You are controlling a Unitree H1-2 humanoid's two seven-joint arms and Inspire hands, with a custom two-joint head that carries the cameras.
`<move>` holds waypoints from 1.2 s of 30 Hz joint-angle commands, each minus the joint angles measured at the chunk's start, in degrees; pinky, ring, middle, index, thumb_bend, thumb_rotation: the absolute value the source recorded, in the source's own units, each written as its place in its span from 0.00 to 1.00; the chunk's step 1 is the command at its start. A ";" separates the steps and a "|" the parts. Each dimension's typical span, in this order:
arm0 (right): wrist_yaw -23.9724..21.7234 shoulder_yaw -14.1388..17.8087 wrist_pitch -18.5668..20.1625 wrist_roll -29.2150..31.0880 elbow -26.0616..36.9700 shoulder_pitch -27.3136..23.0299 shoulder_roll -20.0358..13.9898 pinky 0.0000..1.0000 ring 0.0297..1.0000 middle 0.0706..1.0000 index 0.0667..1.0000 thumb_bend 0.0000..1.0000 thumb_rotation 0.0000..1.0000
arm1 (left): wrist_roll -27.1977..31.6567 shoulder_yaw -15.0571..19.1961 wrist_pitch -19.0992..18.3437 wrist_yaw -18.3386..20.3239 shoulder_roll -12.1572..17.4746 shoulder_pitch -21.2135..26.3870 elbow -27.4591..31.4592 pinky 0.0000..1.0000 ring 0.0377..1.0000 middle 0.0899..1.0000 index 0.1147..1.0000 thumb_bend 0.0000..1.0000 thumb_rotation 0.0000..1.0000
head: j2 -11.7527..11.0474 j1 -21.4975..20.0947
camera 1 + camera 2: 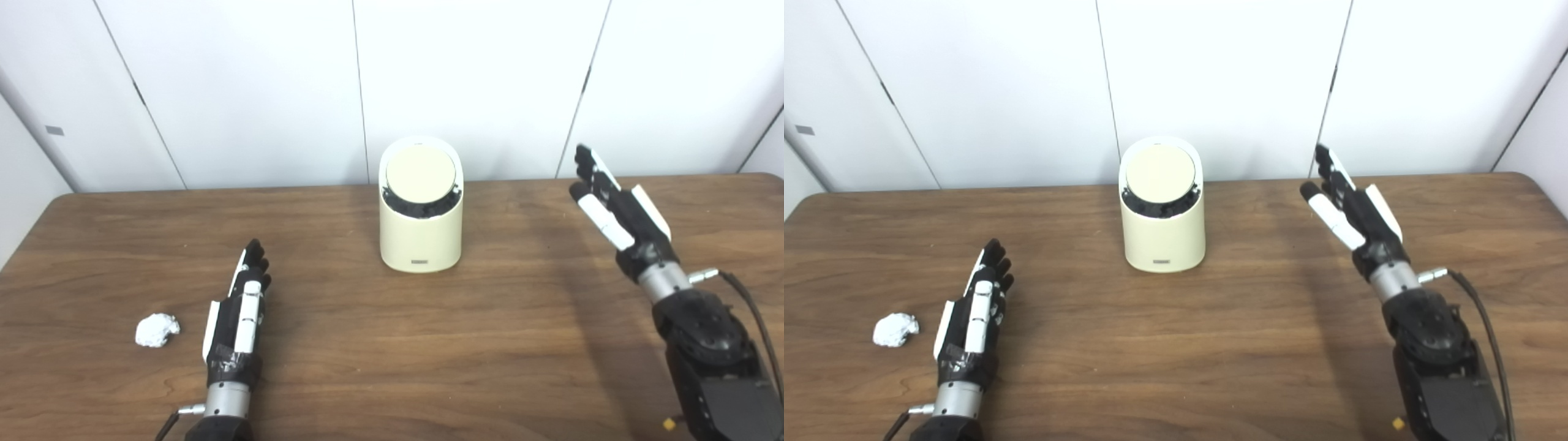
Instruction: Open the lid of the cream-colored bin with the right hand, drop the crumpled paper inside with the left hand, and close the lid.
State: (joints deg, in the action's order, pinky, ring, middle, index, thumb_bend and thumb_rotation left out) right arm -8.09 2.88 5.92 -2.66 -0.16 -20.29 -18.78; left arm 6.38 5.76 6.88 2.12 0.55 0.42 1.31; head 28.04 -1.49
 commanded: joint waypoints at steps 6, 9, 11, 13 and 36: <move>1.67 -2.73 2.07 -6.89 2.47 -7.24 0.06 0.94 0.98 0.99 1.00 0.66 0.75 | 0.25 -0.69 2.36 -0.18 -1.26 -1.20 -3.28 1.00 1.00 1.00 1.00 0.38 0.93 | -0.05 0.12; 1.02 -3.83 3.74 -7.89 2.96 -9.13 0.46 0.94 0.97 0.99 1.00 0.65 0.67 | 0.17 -0.75 2.43 -0.22 -1.37 -1.19 -3.46 1.00 1.00 1.00 1.00 0.39 0.89 | 0.05 0.20; 0.77 -5.02 5.19 -9.40 3.52 -10.30 0.53 0.94 0.96 0.98 1.00 0.66 0.66 | 0.11 -0.76 2.31 -0.35 -1.49 -1.11 -3.47 1.00 1.00 1.00 1.00 0.39 0.87 | 0.13 0.26; 0.69 -6.22 6.06 -10.99 3.64 -11.42 0.46 0.93 0.95 0.98 1.00 0.66 0.66 | 0.22 -0.78 2.22 -0.40 -1.64 -1.09 -3.44 1.00 1.00 1.00 1.00 0.39 0.86 | 0.13 0.53; -2.22 -13.06 9.92 -17.77 -0.43 -19.80 2.47 0.89 0.97 1.00 1.00 0.71 0.67 | -0.59 -1.56 3.72 -0.75 -1.92 -0.57 -5.17 1.00 1.00 1.00 1.00 0.39 0.82 | 0.18 0.89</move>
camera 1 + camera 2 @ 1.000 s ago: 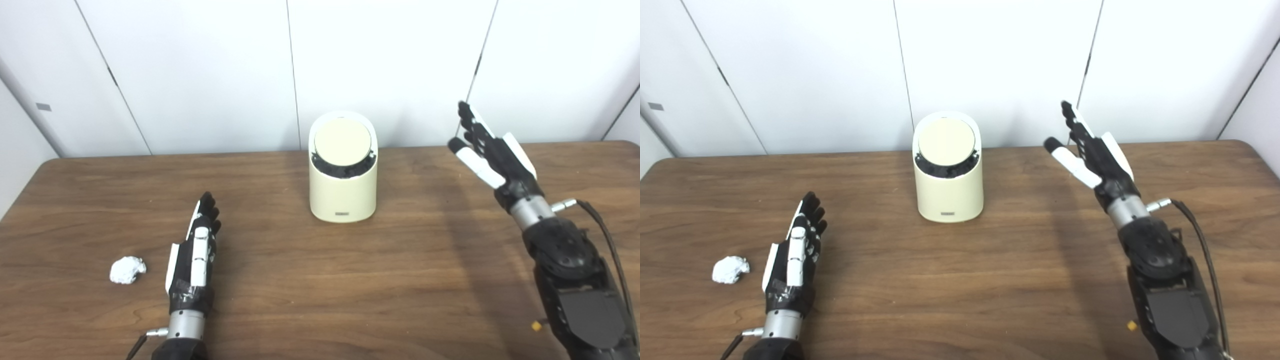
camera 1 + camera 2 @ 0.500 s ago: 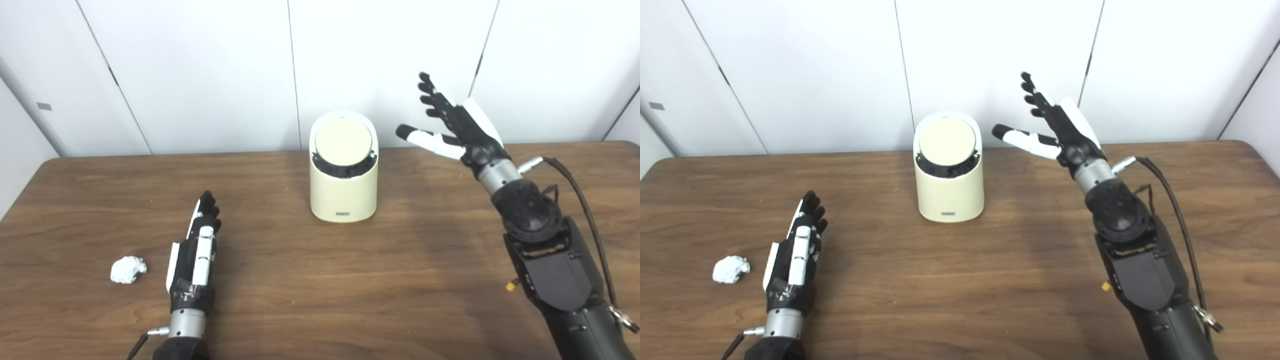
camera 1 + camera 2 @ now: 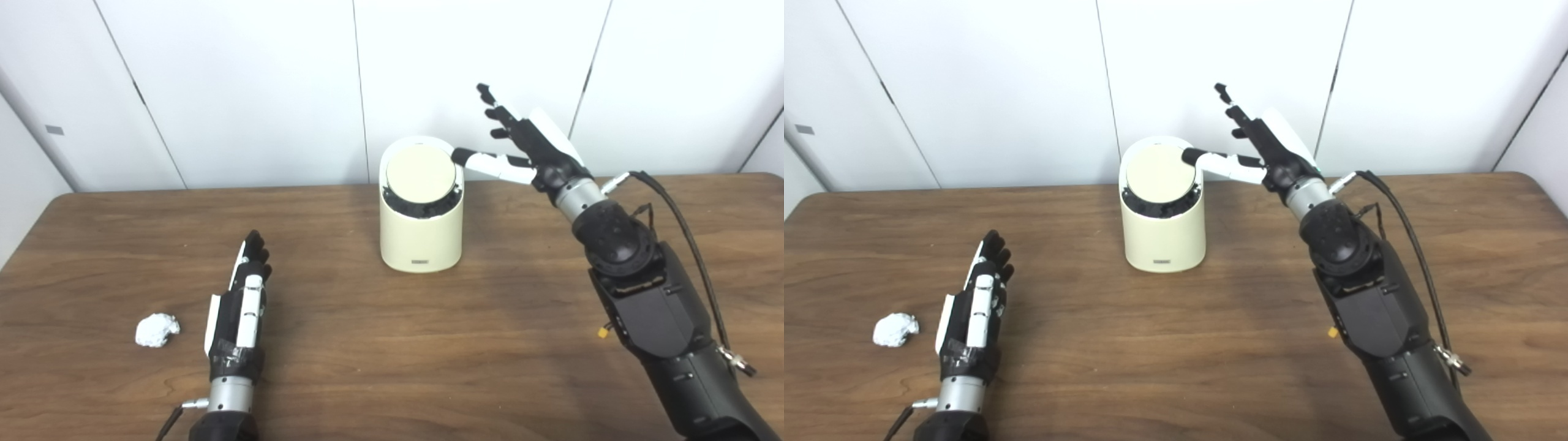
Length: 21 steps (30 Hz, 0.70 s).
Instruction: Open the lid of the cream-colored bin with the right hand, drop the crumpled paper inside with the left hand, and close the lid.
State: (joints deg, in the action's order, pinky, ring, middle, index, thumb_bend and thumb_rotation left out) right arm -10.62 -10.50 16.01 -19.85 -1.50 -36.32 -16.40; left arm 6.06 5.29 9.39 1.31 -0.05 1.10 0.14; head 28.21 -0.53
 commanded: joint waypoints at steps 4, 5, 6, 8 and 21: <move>0.77 -0.19 -1.16 -1.36 -2.04 -5.02 0.54 0.90 0.98 1.00 1.00 0.71 0.65 | -0.31 -1.32 1.31 0.00 -1.41 -1.24 -4.03 1.00 1.00 1.00 1.00 0.39 0.83 | 0.18 0.17; 0.90 -0.22 -1.68 -1.39 -2.77 -5.29 0.67 0.90 0.98 1.00 1.00 0.71 0.65 | -0.16 -1.34 1.33 0.06 -1.45 -1.24 -4.03 1.00 1.00 1.00 1.00 0.39 0.83 | 0.28 0.32; 1.00 -0.23 -1.94 -1.39 -3.48 -5.57 0.86 0.90 0.98 1.00 1.00 0.71 0.64 | -0.24 -1.37 1.24 -0.02 -1.49 -1.26 -3.97 1.00 1.00 1.00 1.00 0.38 0.83 | 0.36 0.34; 1.38 -0.22 -2.58 -1.41 -5.04 -6.12 1.33 0.90 0.97 1.00 1.00 0.71 0.64 | -0.45 -1.43 1.06 -0.17 -1.55 -1.23 -3.92 1.00 1.00 1.00 1.00 0.37 0.84 | 0.36 0.33; 4.89 -5.16 -6.04 -9.61 -10.08 -8.47 2.23 0.86 0.94 0.97 0.99 0.72 0.63 | 0.06 -1.66 0.89 0.04 -1.85 -0.95 -4.08 1.00 1.00 1.00 1.00 0.36 0.80 | 0.66 0.61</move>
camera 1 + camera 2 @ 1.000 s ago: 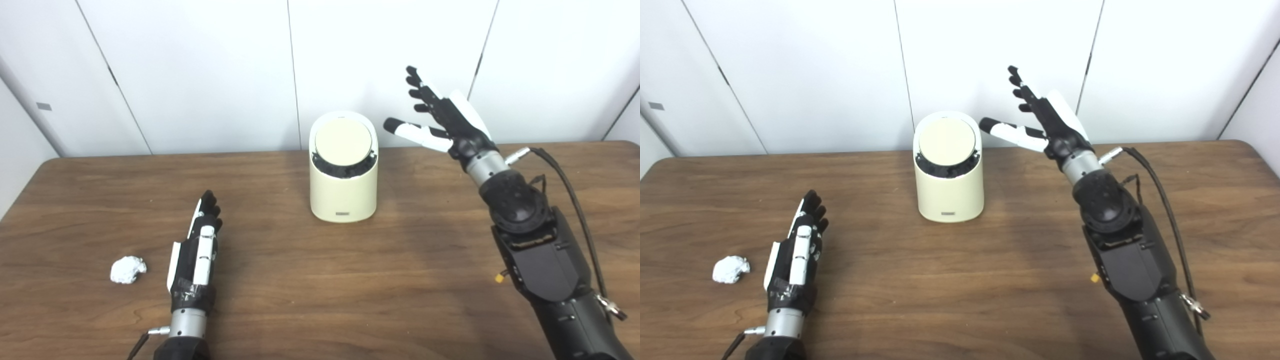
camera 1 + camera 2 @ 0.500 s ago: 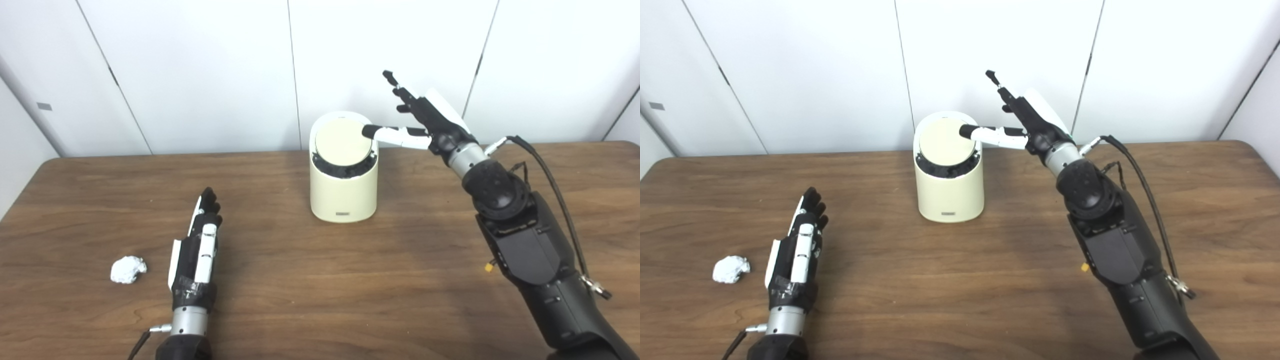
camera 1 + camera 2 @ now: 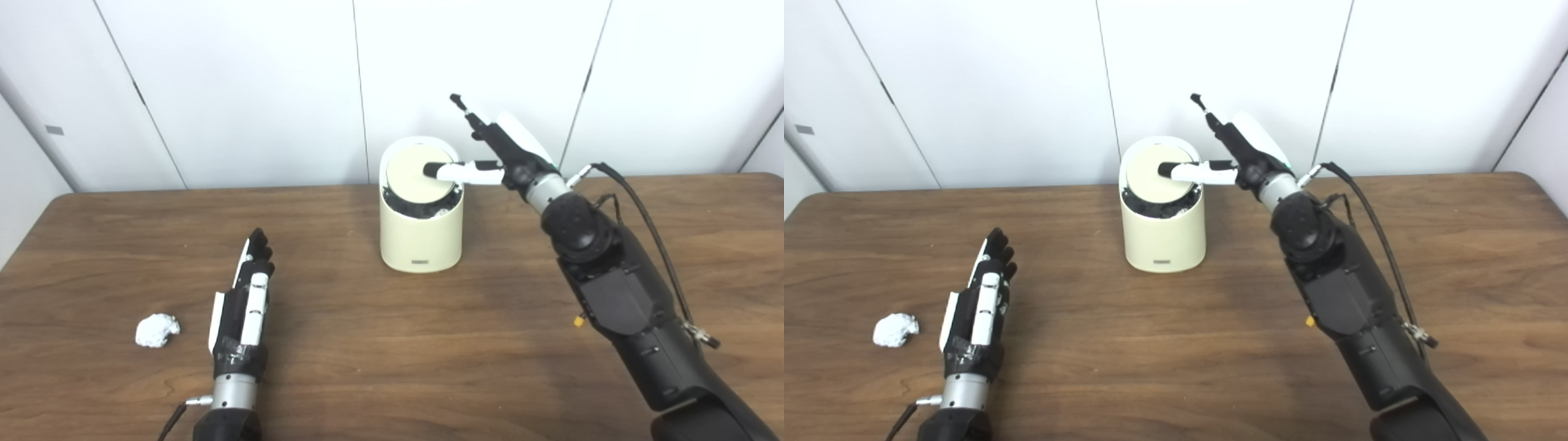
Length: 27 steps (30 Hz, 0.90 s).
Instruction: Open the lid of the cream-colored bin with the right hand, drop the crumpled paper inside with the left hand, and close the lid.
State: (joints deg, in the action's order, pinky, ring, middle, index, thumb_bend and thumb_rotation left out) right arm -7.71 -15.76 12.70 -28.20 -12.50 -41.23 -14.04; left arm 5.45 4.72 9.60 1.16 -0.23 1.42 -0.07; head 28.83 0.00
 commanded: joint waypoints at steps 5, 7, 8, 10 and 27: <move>1.99 -1.54 -2.55 -4.05 0.16 -4.13 0.19 0.96 0.97 0.97 1.00 0.72 0.64 | 0.05 -1.16 0.54 -0.27 -1.89 -1.31 -3.92 1.00 1.00 1.00 1.00 0.38 0.80 | 0.19 0.26; 1.67 -2.26 -1.81 -5.49 0.38 -4.20 0.23 0.98 0.98 0.97 1.00 0.71 0.59 | -0.23 -1.21 0.53 -0.49 -1.95 -1.32 -3.94 1.00 1.00 1.00 1.00 0.37 0.81 | 0.32 0.32; 1.46 -2.66 -1.58 -6.25 0.53 -4.20 0.16 0.99 0.99 0.97 1.00 0.70 0.56 | -0.25 -1.26 0.32 -0.53 -1.97 -1.36 -3.79 1.00 1.00 1.00 1.00 0.37 0.82 | 0.33 0.38; 1.23 -3.15 -1.42 -7.31 0.79 -4.07 0.07 1.00 1.00 0.98 1.00 0.69 0.53 | -0.23 -1.33 -0.07 -0.60 -2.01 -1.43 -3.49 1.00 1.00 1.00 1.00 0.36 0.82 | 0.38 0.40; 2.06 -4.41 -3.01 -12.66 1.35 -2.99 -0.97 1.00 1.00 0.99 1.00 0.70 0.45 | 0.25 -1.50 -0.12 -0.68 -1.95 -1.70 -2.89 1.00 1.00 1.00 1.00 0.36 0.83 | 1.40 0.50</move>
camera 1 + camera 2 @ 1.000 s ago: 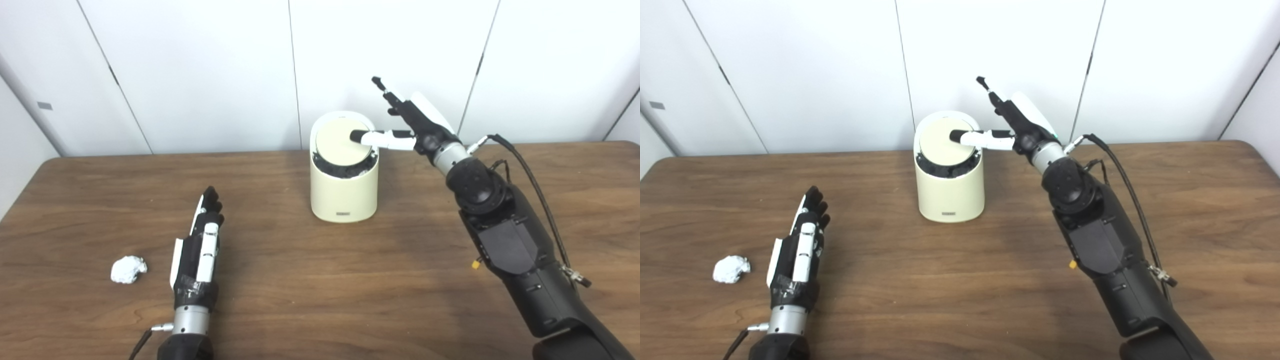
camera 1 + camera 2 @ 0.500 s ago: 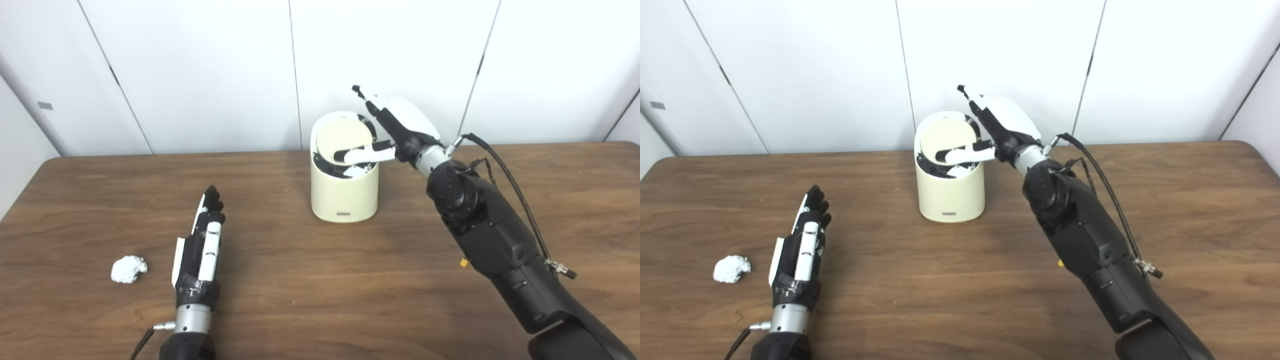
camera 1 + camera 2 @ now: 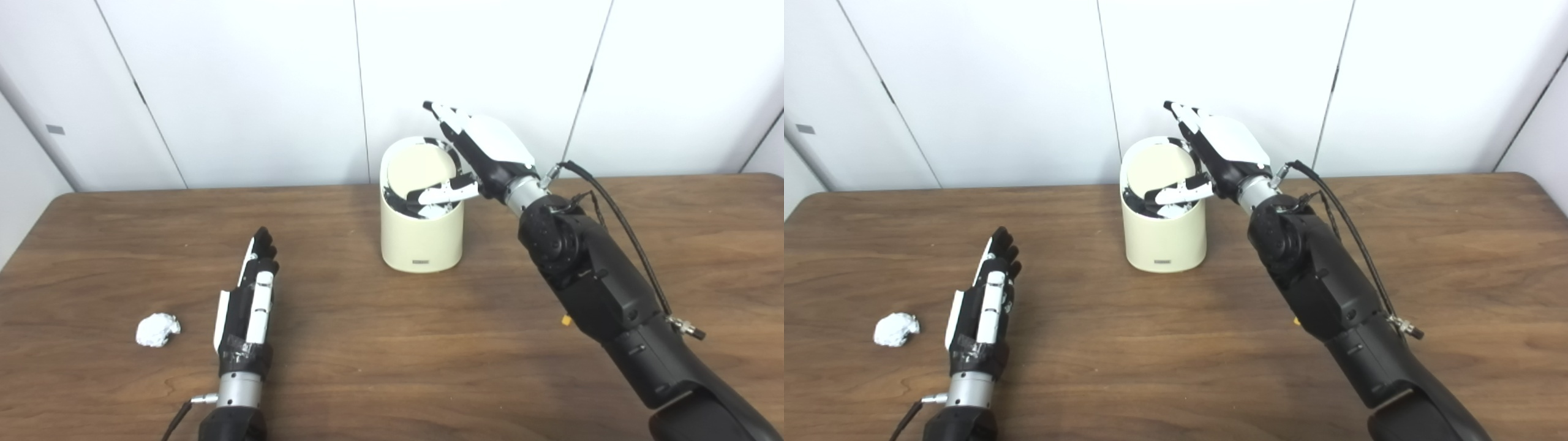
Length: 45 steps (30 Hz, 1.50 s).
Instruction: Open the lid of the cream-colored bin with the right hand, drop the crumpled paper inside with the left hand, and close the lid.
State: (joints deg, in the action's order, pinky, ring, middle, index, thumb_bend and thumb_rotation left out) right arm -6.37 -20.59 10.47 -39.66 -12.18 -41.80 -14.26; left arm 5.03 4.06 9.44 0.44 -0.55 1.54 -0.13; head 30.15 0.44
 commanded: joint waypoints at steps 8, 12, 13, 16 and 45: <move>0.54 1.75 0.03 0.27 0.90 -2.19 -0.39 1.00 1.00 0.99 1.00 0.68 0.48 | 0.61 -0.93 -0.13 0.25 -1.41 -1.79 -2.76 1.00 1.00 1.00 1.00 0.39 0.81 | 0.40 -0.09; 0.42 3.29 1.21 1.78 0.98 -2.09 0.19 0.99 1.00 1.00 1.00 0.69 0.61 | 0.85 -1.00 0.19 0.73 -1.12 -1.79 -2.93 1.00 1.00 1.00 1.00 0.40 0.81 | 0.47 -0.29; 0.60 3.60 1.19 1.94 0.99 -2.06 0.26 0.99 1.00 1.00 1.00 0.69 0.63 | 0.97 -1.00 0.07 0.83 -1.10 -1.82 -2.87 1.00 1.00 1.00 1.00 0.40 0.80 | 0.52 -0.37; 0.72 4.18 1.03 2.21 0.98 -2.07 0.39 0.96 1.00 0.99 0.99 0.68 0.63 | 0.94 -0.84 -0.30 0.71 -1.15 -1.78 -2.75 1.00 1.00 1.00 1.00 0.39 0.79 | 0.58 -0.32; 1.85 1.47 -1.41 -1.97 0.93 -2.22 -0.36 0.98 1.00 0.97 0.95 0.67 0.50 | 0.53 -0.97 0.07 0.08 -1.56 -2.20 -1.48 1.00 1.00 1.00 0.99 0.38 0.82 | 1.80 -0.39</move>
State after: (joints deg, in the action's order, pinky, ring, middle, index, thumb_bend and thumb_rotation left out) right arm -6.45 -19.17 11.03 -40.38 -12.25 -41.56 -14.14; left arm 5.34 3.93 9.33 0.57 -0.66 1.40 0.10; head 31.90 0.00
